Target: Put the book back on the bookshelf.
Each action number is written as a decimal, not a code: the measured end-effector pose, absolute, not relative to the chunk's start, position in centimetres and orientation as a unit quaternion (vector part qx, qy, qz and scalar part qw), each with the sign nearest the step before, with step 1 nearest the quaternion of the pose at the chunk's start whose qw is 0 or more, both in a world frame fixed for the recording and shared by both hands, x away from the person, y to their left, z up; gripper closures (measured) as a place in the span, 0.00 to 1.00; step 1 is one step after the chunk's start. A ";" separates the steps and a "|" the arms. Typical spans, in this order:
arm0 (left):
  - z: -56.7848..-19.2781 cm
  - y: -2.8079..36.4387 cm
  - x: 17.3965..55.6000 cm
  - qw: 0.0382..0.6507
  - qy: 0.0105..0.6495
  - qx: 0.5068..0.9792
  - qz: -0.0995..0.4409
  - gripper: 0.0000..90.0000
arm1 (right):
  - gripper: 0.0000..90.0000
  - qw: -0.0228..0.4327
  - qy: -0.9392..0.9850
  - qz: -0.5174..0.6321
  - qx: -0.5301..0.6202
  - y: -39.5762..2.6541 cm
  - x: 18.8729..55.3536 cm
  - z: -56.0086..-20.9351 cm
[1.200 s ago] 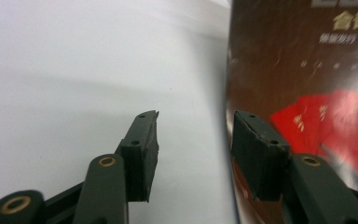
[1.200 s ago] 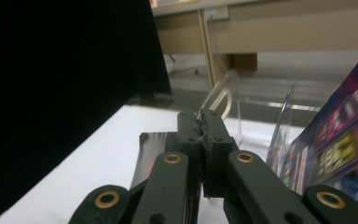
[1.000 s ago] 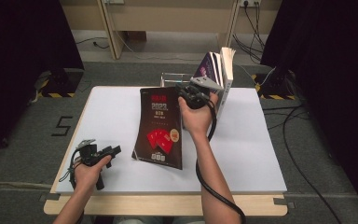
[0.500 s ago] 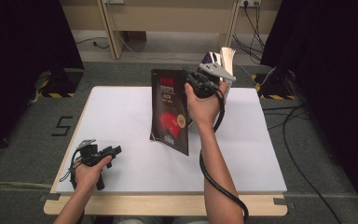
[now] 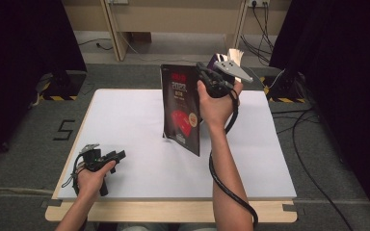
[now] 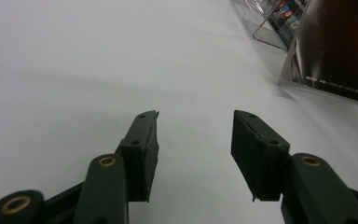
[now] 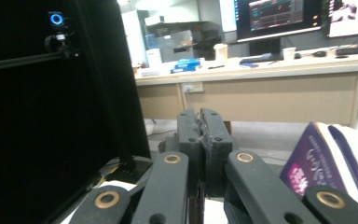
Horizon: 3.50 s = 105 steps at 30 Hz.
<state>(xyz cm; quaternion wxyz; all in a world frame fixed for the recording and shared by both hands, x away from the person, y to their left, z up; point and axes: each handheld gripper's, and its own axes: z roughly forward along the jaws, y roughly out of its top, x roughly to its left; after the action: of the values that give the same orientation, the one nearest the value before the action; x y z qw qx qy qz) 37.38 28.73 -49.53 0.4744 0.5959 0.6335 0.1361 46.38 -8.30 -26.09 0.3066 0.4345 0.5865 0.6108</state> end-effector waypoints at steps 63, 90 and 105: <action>-50.0 28.4 37.5 0.478 0.625 0.604 0.128 0.56 | 0.98 0.394 0.539 0.595 0.447 -4.9 54.6 -26.1; -50.0 27.8 37.3 0.476 0.620 0.610 0.132 0.56 | 0.97 0.355 0.559 0.609 0.435 -9.0 45.9 -30.8; -50.0 27.5 37.3 0.475 0.618 0.612 0.132 0.56 | 0.81 0.297 0.621 0.577 0.440 -9.4 45.7 -33.1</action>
<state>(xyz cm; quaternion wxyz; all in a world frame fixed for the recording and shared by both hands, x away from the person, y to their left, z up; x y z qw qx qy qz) 37.29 27.51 -49.98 0.4753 0.6123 0.6179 0.1318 45.68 -9.45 -33.08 0.2966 0.4399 0.6214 0.5766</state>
